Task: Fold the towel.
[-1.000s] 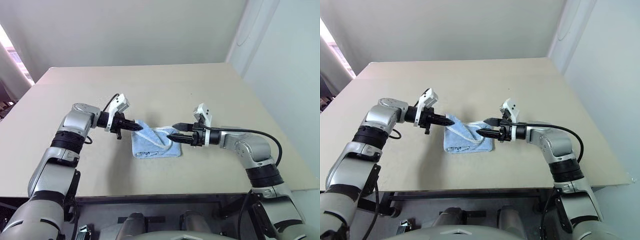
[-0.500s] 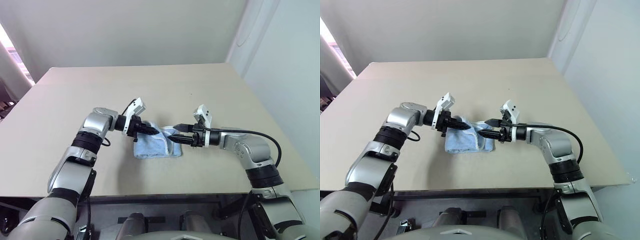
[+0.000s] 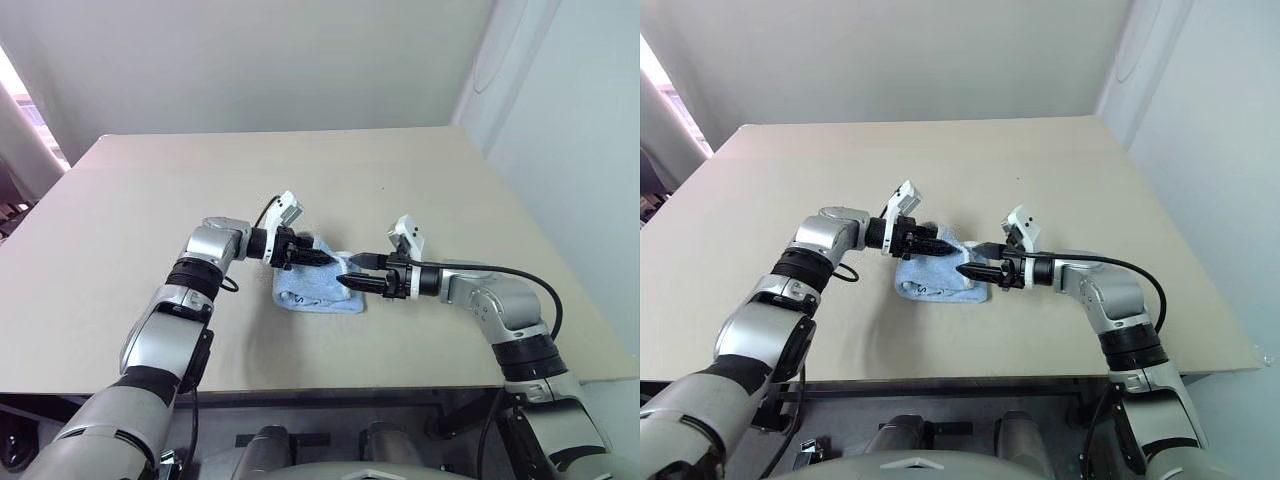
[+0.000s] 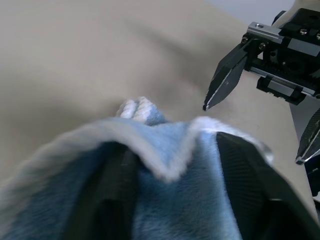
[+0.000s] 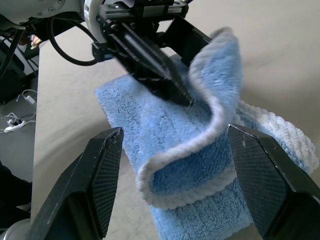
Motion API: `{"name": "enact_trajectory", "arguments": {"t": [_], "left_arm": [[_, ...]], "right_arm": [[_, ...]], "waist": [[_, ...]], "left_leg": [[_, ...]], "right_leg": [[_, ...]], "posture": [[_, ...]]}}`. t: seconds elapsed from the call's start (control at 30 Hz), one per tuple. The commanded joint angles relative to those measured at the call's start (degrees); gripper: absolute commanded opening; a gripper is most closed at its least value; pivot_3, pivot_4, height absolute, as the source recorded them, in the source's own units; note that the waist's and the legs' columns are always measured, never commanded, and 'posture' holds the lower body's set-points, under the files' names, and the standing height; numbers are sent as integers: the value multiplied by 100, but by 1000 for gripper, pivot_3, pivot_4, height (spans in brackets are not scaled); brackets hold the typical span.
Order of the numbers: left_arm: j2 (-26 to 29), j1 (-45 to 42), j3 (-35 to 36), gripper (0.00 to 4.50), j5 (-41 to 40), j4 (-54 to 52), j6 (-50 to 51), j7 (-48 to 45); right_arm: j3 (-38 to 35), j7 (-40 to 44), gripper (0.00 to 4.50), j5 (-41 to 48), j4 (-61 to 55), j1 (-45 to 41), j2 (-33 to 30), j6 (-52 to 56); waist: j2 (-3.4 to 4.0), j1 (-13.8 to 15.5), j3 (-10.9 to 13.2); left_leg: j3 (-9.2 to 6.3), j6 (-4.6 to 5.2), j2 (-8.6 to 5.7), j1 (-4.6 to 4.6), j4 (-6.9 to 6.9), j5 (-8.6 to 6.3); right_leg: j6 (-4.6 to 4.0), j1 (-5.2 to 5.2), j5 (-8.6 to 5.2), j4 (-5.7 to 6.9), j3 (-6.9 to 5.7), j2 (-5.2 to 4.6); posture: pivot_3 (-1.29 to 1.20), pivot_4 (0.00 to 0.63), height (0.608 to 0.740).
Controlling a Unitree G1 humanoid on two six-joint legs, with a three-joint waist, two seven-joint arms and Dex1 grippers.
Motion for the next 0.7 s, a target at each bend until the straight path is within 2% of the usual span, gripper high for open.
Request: {"name": "enact_trajectory", "arguments": {"t": [0.03, 0.13, 0.3, 0.43, 0.53, 0.67, 0.7], "left_arm": [[17, -211, 298, 2457, -163, -39, -32, -9], [31, -256, 529, 2457, -390, -167, 146, -108], [168, 41, 435, 2457, -307, -635, -15, -245], [474, 388, 755, 2457, -230, -1085, -1091, 136], [766, 682, 801, 2457, -94, -1305, -1756, 369], [1052, 1081, 898, 2508, -314, -1722, -1624, 225], [1080, 1177, 939, 2329, -399, -1845, -1562, 200]], "right_arm": [[-47, -7, 3451, 31, -121, -67, 52, -91], [-92, -6, 3451, 57, -93, -40, 69, -112], [-167, -22, 3451, 116, -137, 14, 125, -172], [-563, -102, 3451, 394, -424, -3, 309, -442], [-536, -48, 3451, 441, -524, -103, 282, -402], [-371, 175, 2546, 396, -386, -203, 297, -529], [-281, 207, 2166, 300, -308, -236, 314, -624]], "waist": [[0, -3, 0], [0, -3, 0], [0, -1, 0], [0, -27, 0], [1, -20, 0], [1, 9, 0], [1, 12, 0]], "left_leg": [[0, 0, 0, 1, 0, 0], [0, 0, 0, 1, -1, 0], [0, 0, 0, 1, -1, 0], [2, 0, 2, 17, -8, 0], [1, 0, 5, 21, -9, 0], [6, 0, 4, 52, -12, -1], [7, 0, 4, 52, -11, -1]], "right_leg": [[0, 0, 0, 0, 0, 0], [0, 0, 0, 0, 0, 0], [0, 2, 0, -1, 0, 0], [-2, 6, 1, 1, 8, 2], [-2, 8, 1, 1, 9, 4], [-3, 41, 0, -4, 12, 3], [-6, 43, -2, -5, 12, 3]], "posture": [[0, 0, 731], [0, 0, 731], [0, 0, 731], [0, 0, 731], [0, 0, 731], [0, 0, 731], [0, 0, 731]]}}
